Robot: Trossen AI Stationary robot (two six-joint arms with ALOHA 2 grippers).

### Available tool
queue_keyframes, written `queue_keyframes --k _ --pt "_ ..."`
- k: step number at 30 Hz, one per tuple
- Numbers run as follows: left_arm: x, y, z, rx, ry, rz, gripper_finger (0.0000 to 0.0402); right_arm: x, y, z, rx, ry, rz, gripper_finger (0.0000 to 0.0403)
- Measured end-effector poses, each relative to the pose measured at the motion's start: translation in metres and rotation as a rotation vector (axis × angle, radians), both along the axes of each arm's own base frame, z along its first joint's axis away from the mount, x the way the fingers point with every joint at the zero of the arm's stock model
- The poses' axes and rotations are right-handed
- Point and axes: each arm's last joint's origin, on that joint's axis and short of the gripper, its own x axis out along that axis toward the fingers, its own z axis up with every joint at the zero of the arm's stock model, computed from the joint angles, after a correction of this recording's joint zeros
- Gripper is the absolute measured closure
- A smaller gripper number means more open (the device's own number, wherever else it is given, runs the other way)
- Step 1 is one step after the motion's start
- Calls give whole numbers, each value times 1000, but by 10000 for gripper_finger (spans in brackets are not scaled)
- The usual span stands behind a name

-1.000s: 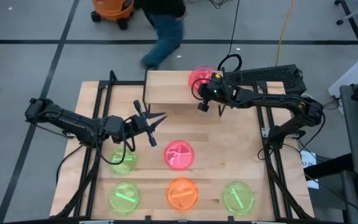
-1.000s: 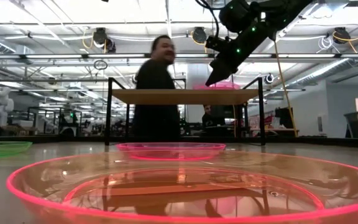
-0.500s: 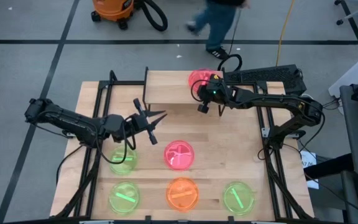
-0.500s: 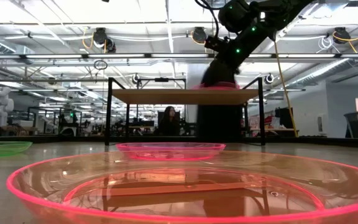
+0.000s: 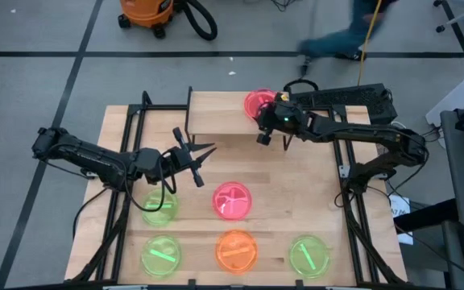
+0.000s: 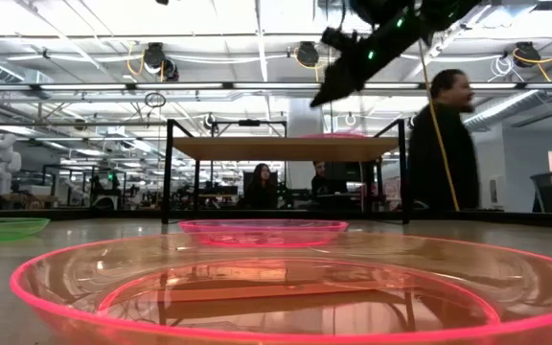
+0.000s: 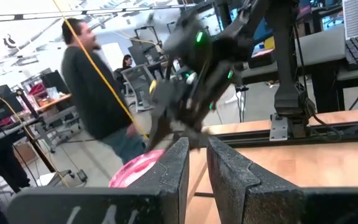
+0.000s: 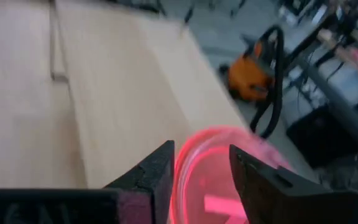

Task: Place and stack plates onto a shelf
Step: Stack the green plate on top of the pink plate on the shelf

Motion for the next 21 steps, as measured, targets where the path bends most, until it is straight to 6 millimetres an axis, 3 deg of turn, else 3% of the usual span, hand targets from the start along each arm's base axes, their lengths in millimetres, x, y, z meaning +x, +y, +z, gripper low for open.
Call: queue_keyframes --k 4,11,15,21 --pt "0 0 -1 -16 -2 -2 337 -14 24 33 -6 -134 118 258" --pt "0 0 -1 -65 -19 -7 337 -58 72 79 77 -372 290 265" --pt "0 0 -6 -92 15 -11 337 -79 97 75 151 -443 405 265" --pt "4 -1 -15 -180 38 -9 337 -98 118 32 240 -473 487 265"
